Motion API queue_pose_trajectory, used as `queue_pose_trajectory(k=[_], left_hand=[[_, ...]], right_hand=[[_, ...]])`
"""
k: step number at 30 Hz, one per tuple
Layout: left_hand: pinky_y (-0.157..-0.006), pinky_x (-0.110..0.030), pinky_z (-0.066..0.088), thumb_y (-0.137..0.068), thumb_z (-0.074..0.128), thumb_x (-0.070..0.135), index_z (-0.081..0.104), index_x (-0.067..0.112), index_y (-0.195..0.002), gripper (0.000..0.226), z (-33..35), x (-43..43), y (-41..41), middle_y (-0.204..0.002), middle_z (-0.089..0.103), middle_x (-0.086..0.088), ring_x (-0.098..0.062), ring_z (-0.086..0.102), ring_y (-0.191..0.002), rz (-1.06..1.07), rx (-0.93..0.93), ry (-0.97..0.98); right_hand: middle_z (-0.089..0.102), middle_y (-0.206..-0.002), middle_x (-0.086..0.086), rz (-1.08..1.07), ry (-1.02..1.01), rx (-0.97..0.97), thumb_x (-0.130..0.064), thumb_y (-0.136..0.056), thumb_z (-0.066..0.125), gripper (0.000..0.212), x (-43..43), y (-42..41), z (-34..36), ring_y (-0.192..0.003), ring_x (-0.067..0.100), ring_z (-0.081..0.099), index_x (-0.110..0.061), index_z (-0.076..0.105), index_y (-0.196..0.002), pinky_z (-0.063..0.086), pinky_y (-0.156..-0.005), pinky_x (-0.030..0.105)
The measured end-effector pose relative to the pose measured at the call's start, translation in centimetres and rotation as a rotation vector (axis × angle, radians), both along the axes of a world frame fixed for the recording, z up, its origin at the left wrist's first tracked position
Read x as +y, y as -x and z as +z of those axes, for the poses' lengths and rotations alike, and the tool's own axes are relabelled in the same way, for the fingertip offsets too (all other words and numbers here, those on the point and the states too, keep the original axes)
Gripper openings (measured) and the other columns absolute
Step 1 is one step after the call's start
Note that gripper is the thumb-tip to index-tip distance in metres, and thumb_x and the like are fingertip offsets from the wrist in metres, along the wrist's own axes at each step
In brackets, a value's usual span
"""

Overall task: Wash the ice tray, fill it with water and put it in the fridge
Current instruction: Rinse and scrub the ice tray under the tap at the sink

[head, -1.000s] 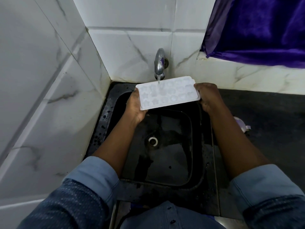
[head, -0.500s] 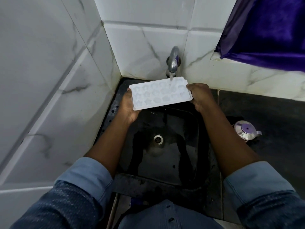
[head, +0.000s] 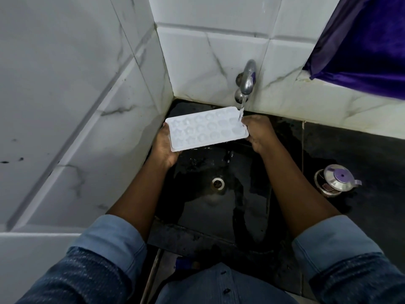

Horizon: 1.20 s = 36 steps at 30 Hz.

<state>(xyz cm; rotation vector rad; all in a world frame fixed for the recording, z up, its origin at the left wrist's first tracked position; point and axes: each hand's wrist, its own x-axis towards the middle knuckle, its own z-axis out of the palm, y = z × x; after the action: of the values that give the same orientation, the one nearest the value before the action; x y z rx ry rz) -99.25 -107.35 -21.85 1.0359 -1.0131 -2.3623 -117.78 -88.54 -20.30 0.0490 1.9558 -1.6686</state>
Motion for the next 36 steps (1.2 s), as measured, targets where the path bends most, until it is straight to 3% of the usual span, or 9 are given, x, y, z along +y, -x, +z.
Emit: queue_pose_trajectory(k=[2,5,9,14,21,25,29,32,36], left_hand=[[-0.084,-0.049,0.063,-0.113,0.038,0.044,0.058,0.004,-0.148,0.056,-0.3,0.1,-0.6,-0.127,0.075,-0.017,-0.037,0.073,-0.114,0.003,-0.007,0.011],[-0.106,-0.056,0.053,-0.114,0.033,0.044,0.054,0.002,-0.151,0.059,-0.6,0.6,-1.0,-0.142,0.066,-0.022,-0.041,0.063,-0.129,-0.004,-0.014,-0.007],[-0.092,-0.049,0.06,-0.115,0.031,0.045,0.065,0.005,-0.132,0.055,-1.0,1.6,-1.0,-0.122,0.076,-0.016,-0.034,0.071,-0.11,-0.035,-0.023,-0.001],[-0.11,-0.055,0.047,-0.115,0.029,0.048,0.05,0.002,-0.154,0.065,-1.0,3.5,0.1,-0.147,0.06,-0.023,-0.039,0.062,-0.124,-0.095,-0.03,-0.036],[-0.069,-0.05,0.065,-0.11,0.028,0.061,0.067,0.008,-0.128,0.069,-0.2,5.3,3.8,-0.115,0.08,-0.018,-0.037,0.079,-0.097,-0.183,0.018,-0.122],[-0.087,-0.054,0.061,-0.111,0.03,0.058,0.065,0.007,-0.135,0.067,0.2,6.2,6.4,-0.124,0.076,-0.019,-0.04,0.073,-0.109,-0.192,-0.009,-0.117],[-0.077,-0.049,0.065,-0.112,0.033,0.054,0.059,0.005,-0.145,0.065,0.8,7.6,8.5,-0.132,0.072,-0.019,-0.038,0.074,-0.107,-0.244,-0.039,-0.071],[-0.094,-0.054,0.059,-0.112,0.037,0.05,0.064,0.005,-0.139,0.059,1.0,8.4,9.7,-0.133,0.072,-0.019,-0.039,0.071,-0.117,-0.256,-0.038,-0.024],[-0.078,-0.047,0.062,-0.114,0.036,0.044,0.063,0.004,-0.142,0.056,1.1,9.0,10.4,-0.132,0.073,-0.019,-0.039,0.072,-0.11,-0.267,-0.071,0.013]], right_hand=[[0.075,-0.096,0.024,0.011,-0.003,-0.005,0.002,-0.088,0.065,0.018,0.0,-0.5,-0.2,-0.078,0.031,0.071,0.007,0.076,-0.102,0.057,-0.072,0.042],[0.073,-0.092,0.021,0.005,-0.009,-0.014,0.001,-0.091,0.065,0.014,0.4,-0.9,-0.6,-0.075,0.03,0.07,0.005,0.075,-0.1,0.056,-0.071,0.042],[0.073,-0.089,0.018,-0.023,-0.031,-0.01,-0.002,-0.094,0.066,0.015,1.5,-1.0,-1.0,-0.074,0.028,0.069,-0.008,0.073,-0.082,0.056,-0.07,0.038],[0.076,-0.099,0.023,-0.063,-0.051,-0.009,-0.002,-0.091,0.067,0.012,3.8,-0.3,-1.1,-0.083,0.033,0.072,0.001,0.077,-0.097,0.059,-0.074,0.043],[0.073,-0.116,0.028,-0.156,-0.078,0.019,-0.003,-0.095,0.064,0.014,6.8,1.7,-0.8,-0.082,0.027,0.068,0.003,0.075,-0.102,0.053,-0.067,0.034],[0.074,-0.116,0.024,-0.211,-0.095,0.023,-0.006,-0.094,0.066,0.013,8.5,3.4,-0.6,-0.09,0.029,0.071,-0.002,0.076,-0.102,0.055,-0.076,0.039],[0.075,-0.112,0.019,-0.275,-0.116,0.046,-0.008,-0.094,0.068,0.008,10.2,5.0,-0.3,-0.089,0.026,0.069,-0.004,0.076,-0.096,0.053,-0.076,0.035],[0.072,-0.104,0.012,-0.293,-0.138,0.067,-0.009,-0.094,0.07,0.011,11.1,5.9,-0.1,-0.086,0.022,0.066,-0.008,0.071,-0.083,0.052,-0.075,0.031],[0.073,-0.098,0.005,-0.303,-0.129,0.098,-0.006,-0.092,0.07,0.013,11.7,6.8,-0.3,-0.081,0.017,0.066,0.003,0.075,-0.101,0.053,-0.07,0.024]])
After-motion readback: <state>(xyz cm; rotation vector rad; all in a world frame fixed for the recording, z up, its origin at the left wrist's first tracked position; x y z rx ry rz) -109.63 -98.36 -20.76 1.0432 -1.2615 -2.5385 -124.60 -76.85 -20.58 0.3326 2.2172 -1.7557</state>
